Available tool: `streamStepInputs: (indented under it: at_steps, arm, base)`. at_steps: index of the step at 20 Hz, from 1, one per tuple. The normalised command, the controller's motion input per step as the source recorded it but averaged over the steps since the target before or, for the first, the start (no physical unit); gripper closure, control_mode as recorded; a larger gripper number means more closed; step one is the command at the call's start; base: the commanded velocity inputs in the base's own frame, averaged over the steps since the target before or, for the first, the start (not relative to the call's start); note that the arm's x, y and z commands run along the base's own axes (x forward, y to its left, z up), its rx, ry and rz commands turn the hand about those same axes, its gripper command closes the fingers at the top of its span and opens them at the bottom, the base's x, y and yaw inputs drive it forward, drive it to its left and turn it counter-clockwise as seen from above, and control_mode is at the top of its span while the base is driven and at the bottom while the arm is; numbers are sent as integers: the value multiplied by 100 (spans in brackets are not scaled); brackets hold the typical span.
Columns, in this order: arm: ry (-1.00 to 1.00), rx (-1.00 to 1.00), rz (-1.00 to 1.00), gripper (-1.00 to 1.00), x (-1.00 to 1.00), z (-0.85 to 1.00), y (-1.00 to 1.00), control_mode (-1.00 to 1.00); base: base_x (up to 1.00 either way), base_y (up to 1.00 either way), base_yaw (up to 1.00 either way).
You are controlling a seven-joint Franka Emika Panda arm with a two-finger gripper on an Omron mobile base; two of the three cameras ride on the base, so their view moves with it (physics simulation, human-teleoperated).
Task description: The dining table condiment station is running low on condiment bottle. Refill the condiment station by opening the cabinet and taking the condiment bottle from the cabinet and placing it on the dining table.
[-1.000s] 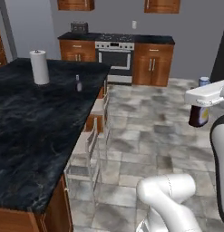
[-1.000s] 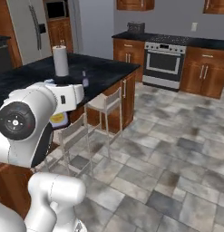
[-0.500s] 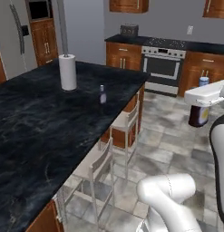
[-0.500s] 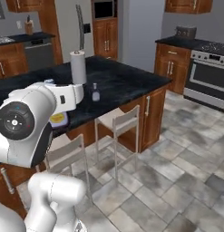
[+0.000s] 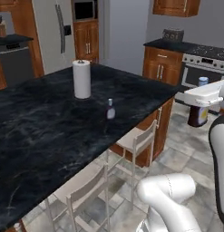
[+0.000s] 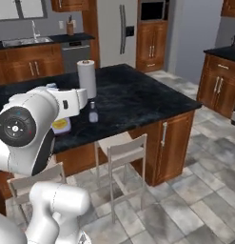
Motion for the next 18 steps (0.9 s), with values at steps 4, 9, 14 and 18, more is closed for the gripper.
streamStepInputs:
  at_steps: [4, 9, 14, 18]
  arm:
    - [0, 0, 0, 100, 0, 0, 0, 100]
    - [0, 0, 0, 100, 0, 0, 0, 100]
    - [0, 0, 0, 100, 0, 0, 0, 100]
    - [0, 0, 0, 100, 0, 0, 0, 100]
  base:
    - [91, -91, 45]
    - [91, -88, 45]
    - [90, -76, 46]
    - [90, -38, 45]
